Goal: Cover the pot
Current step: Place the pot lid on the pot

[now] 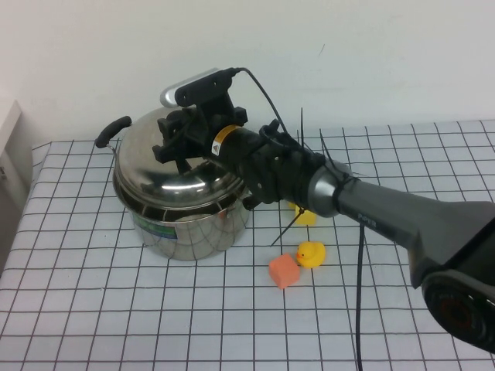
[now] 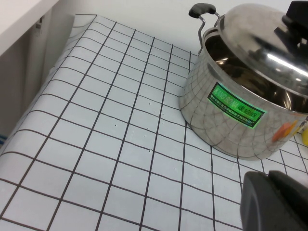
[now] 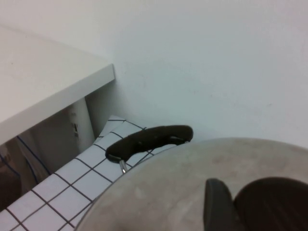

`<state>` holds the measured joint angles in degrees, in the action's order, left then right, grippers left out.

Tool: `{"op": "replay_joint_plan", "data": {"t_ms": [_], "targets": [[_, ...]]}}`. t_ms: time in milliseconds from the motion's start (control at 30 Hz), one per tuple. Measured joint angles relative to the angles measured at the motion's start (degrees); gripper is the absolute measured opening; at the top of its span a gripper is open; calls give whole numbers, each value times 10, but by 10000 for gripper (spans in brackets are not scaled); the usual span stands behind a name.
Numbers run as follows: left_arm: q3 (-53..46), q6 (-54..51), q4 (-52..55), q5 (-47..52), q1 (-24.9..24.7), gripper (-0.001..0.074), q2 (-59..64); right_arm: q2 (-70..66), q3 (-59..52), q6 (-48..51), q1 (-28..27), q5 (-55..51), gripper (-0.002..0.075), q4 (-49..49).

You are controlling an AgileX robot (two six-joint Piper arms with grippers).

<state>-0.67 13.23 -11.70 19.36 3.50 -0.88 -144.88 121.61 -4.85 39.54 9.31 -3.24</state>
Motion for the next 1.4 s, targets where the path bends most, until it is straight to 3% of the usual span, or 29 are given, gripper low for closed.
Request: {"op": "replay_joint_plan", "data": {"t_ms": [1400], "targets": [[0, 2, 0, 0, 0, -2, 0, -33, 3, 25, 10, 43, 345, 23]]}}
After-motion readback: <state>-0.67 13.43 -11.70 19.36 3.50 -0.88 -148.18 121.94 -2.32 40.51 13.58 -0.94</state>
